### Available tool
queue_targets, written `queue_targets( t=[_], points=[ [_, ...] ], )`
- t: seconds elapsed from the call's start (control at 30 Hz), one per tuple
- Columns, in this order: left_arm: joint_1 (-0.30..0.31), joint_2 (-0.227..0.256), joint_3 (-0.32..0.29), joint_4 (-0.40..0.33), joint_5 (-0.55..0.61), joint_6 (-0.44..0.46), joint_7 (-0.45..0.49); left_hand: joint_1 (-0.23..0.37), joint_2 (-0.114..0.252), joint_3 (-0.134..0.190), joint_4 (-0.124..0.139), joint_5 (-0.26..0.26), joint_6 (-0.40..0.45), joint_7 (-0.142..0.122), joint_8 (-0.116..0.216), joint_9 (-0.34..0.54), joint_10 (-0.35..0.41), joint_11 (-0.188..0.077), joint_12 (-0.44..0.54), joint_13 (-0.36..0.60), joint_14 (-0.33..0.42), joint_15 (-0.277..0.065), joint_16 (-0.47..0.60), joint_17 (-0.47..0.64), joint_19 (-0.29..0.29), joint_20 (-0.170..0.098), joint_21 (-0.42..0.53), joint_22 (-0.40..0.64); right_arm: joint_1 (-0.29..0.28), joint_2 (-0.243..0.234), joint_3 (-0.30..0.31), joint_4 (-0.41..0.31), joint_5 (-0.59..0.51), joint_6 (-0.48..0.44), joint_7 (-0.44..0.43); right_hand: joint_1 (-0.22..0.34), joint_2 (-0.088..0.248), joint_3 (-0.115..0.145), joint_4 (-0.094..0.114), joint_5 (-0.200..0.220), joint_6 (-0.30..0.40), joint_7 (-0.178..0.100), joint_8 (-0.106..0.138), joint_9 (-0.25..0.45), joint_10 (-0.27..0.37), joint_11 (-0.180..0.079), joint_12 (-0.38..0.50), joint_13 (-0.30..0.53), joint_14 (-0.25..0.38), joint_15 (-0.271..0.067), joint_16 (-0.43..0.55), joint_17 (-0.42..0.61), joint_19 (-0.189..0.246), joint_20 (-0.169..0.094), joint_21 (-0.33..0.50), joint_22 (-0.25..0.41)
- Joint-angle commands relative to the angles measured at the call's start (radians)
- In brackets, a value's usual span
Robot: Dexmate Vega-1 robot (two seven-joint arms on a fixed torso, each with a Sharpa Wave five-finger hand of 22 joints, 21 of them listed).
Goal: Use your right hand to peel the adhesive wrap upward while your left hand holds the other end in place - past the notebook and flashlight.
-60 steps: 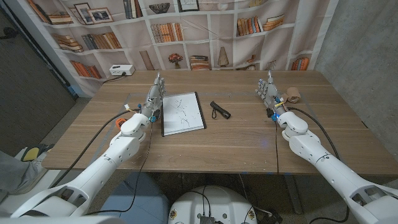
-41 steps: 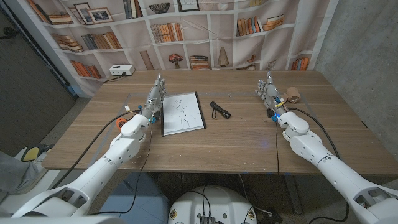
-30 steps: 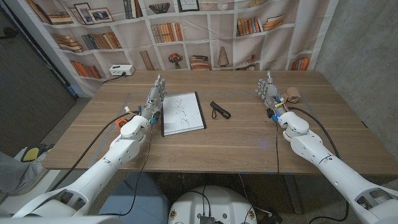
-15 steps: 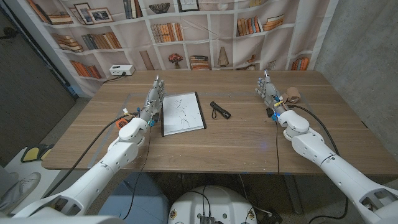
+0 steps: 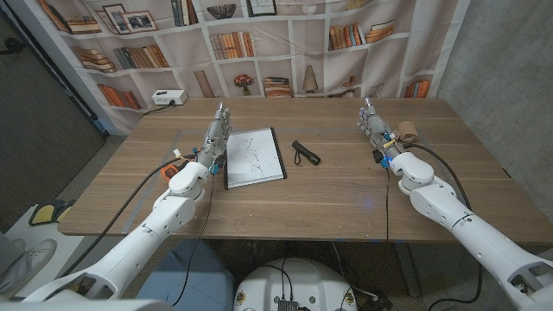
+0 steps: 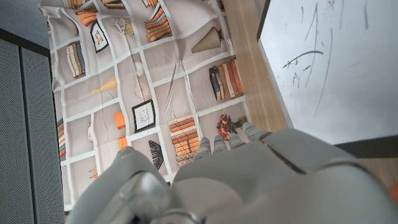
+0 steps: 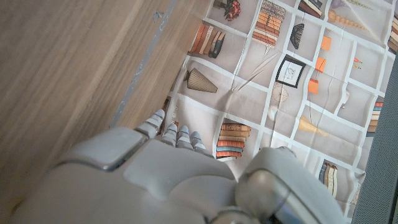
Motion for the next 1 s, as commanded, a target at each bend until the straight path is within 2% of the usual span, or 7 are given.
queue_targets(
  t=[0.03, 0.33, 0.73, 1.0],
  points=[
    [0.015, -0.003, 0.009, -0.032, 0.016, 0.009, 0.030, 0.016, -0.001, 0.005, 0.005, 0.002, 0.007, -0.004, 0.010, 0.004, 0.003, 0.003, 0.007, 0.002, -0.006, 0.005, 0.008, 0.005, 0.007, -0.001, 0.005, 0.002, -0.009, -0.051, 0.006, -0.029, -0.027, -0.013, 0.014, 0.024, 0.000, 0.002, -0.010, 0.001, -0.010, 0.003, 0.005, 0.002, -0.013, 0.000, 0.003, 0.002, -0.075, 0.004, 0.003, 0.001, -0.009, 0.002, -0.001, 0.003],
    [0.023, -0.006, 0.015, -0.049, 0.025, 0.019, 0.049, 0.016, -0.002, 0.006, 0.004, 0.001, 0.008, -0.004, 0.010, 0.004, 0.006, 0.003, 0.009, 0.002, -0.002, 0.004, 0.009, 0.005, 0.009, -0.001, 0.006, 0.002, -0.005, -0.076, 0.001, -0.031, -0.062, -0.018, 0.014, 0.052, 0.004, 0.013, -0.026, -0.002, -0.013, 0.006, 0.007, 0.002, -0.015, 0.001, 0.004, 0.003, -0.078, 0.005, 0.003, 0.001, -0.013, -0.001, 0.000, 0.003],
    [0.006, -0.020, 0.024, -0.023, 0.024, 0.029, 0.048, 0.016, -0.003, 0.007, 0.003, 0.000, 0.019, -0.002, 0.012, 0.004, 0.009, 0.003, 0.010, 0.002, 0.002, 0.006, 0.010, 0.006, 0.011, -0.001, 0.006, 0.002, 0.032, -0.092, -0.028, -0.026, -0.162, -0.043, -0.028, 0.078, 0.007, 0.023, -0.042, -0.004, -0.014, 0.006, 0.009, 0.002, -0.015, 0.001, 0.006, 0.003, -0.081, 0.005, 0.004, 0.000, -0.014, 0.000, 0.001, 0.003],
    [-0.003, -0.030, 0.029, -0.013, 0.028, 0.035, 0.060, 0.016, -0.003, 0.008, 0.003, 0.000, 0.021, -0.002, 0.012, 0.004, 0.012, 0.003, 0.010, 0.002, 0.003, 0.006, 0.009, 0.006, 0.011, -0.001, 0.006, 0.002, 0.052, -0.097, -0.038, -0.013, -0.201, -0.051, -0.040, 0.105, 0.007, 0.032, -0.059, -0.008, -0.004, 0.004, 0.014, 0.002, -0.001, -0.003, 0.012, 0.004, -0.069, 0.003, 0.010, 0.000, 0.000, -0.001, 0.007, 0.003]
  ],
)
